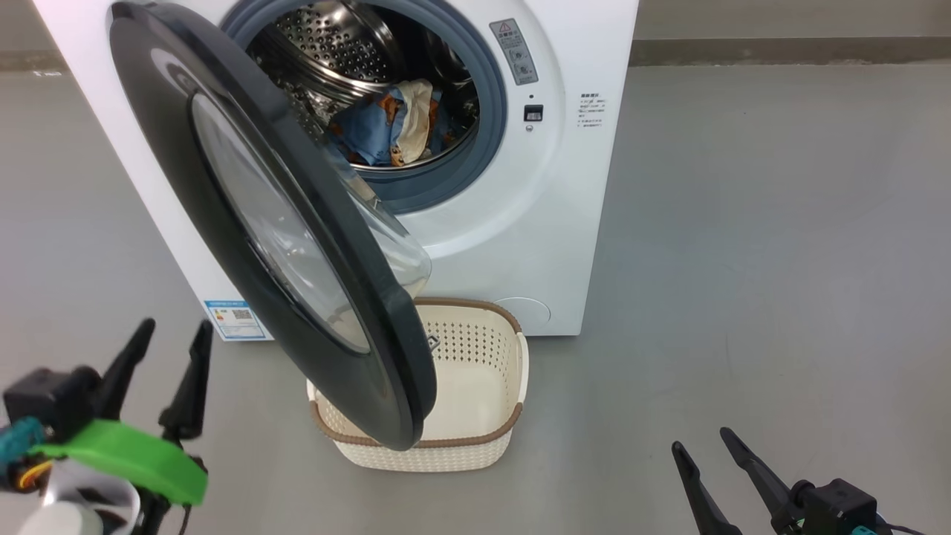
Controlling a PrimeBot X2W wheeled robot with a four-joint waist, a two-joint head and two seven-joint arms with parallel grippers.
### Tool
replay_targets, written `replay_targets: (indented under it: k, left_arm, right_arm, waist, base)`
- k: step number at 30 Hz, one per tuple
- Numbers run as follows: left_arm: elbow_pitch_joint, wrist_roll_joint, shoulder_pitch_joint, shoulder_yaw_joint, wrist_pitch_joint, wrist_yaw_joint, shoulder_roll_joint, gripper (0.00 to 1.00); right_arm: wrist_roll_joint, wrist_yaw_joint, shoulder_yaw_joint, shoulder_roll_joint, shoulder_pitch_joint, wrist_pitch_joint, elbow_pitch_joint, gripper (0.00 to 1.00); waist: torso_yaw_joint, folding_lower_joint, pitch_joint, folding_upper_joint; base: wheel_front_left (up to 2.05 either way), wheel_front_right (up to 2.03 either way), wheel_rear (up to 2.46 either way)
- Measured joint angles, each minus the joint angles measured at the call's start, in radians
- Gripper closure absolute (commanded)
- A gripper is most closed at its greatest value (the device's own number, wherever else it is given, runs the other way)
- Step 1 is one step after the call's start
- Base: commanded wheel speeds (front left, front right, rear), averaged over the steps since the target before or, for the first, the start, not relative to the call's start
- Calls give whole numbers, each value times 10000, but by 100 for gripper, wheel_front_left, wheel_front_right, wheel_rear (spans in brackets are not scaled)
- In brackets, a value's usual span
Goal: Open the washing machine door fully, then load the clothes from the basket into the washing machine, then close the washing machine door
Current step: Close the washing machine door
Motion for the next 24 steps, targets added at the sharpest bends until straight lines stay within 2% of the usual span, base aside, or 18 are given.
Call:
replay_targets:
  k: [4,11,20,24]
  left_arm:
    - [-63,355,489,-316,-708,-2,192,0]
    - [-6,951,1316,-474,-1294,88,140,0]
    - [-205,1613,2279,-10,-1394,178,-476,0]
    - [-320,1973,2584,345,-1421,161,-934,0]
  right_arm:
    - [-151,0,-56,2,1,0,-33,0]
    - [-161,0,-257,13,0,0,-61,0]
    - [-178,0,-368,63,-1,0,-71,0]
    - [-247,0,-489,71,-1,0,-73,0]
  waist:
    - [-66,0,-17,0]
    - [-185,0,49,0]
    - [-300,0,98,0]
    - [-302,0,105,0]
  base:
    - [0,0,0]
    - [0,0,0]
    - [0,0,0]
    - [0,0,0]
